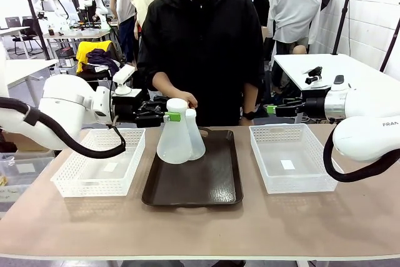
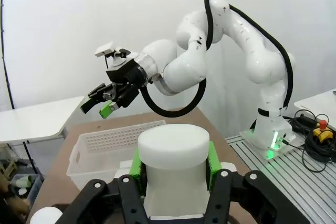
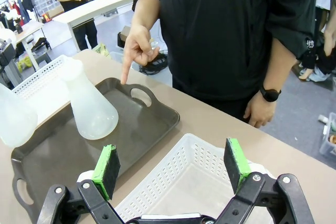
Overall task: Prepare the laboratory tools.
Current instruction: Place the picked Big flask upright in the Handle tray as directed by the person.
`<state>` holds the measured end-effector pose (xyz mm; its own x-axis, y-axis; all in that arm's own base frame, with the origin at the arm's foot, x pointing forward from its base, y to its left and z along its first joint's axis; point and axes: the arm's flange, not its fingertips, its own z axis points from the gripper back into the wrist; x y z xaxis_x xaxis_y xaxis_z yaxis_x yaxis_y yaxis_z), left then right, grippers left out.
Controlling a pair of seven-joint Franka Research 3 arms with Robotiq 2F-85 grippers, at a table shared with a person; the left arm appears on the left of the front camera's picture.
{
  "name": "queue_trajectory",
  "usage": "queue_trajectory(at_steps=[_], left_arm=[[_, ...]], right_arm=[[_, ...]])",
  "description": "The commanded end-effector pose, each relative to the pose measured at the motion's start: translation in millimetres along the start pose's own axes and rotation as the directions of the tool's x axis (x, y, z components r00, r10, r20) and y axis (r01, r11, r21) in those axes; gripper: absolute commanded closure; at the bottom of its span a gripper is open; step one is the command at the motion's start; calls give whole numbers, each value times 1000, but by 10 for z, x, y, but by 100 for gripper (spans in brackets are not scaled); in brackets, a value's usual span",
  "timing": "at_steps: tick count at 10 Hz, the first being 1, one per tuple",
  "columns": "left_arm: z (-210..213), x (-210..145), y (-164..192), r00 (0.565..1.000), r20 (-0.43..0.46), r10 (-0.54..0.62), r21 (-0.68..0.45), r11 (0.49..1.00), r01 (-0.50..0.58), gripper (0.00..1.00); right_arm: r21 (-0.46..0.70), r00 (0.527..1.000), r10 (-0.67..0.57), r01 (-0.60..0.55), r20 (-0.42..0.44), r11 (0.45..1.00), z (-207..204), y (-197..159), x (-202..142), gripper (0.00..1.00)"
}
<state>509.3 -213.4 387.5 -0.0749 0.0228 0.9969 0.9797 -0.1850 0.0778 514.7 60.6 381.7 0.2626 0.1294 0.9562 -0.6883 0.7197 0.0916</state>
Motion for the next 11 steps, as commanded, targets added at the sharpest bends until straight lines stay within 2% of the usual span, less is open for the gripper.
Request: queue_trajectory(at_steps=[1, 2, 3, 7, 9, 11], left_arm=[[-127, -107, 105, 998, 60, -33, 24, 999, 32, 100], [-189, -162, 105, 998, 63, 2, 2, 1000, -2, 100], [-257, -294, 122, 996, 53, 73, -73, 995, -69, 100], [-396, -620, 137, 999, -14, 42, -139, 989, -44, 100], [-327, -759, 158, 1000, 8, 24, -136, 990, -22, 100], [-290, -816, 205, 996, 60, 69, -148, 987, -60, 100]], right_arm=[[4, 1000, -2, 2, -6, 1000, 14, 2, 35, 0], [4, 1000, -2, 2, -6, 1000, 14, 2, 35, 0], [4, 1000, -2, 2, -6, 1000, 14, 2, 35, 0], [4, 1000, -2, 2, -6, 1000, 14, 2, 35, 0], [4, 1000, -2, 2, -6, 1000, 14, 2, 35, 0], [4, 1000, -2, 2, -6, 1000, 14, 2, 35, 0]])
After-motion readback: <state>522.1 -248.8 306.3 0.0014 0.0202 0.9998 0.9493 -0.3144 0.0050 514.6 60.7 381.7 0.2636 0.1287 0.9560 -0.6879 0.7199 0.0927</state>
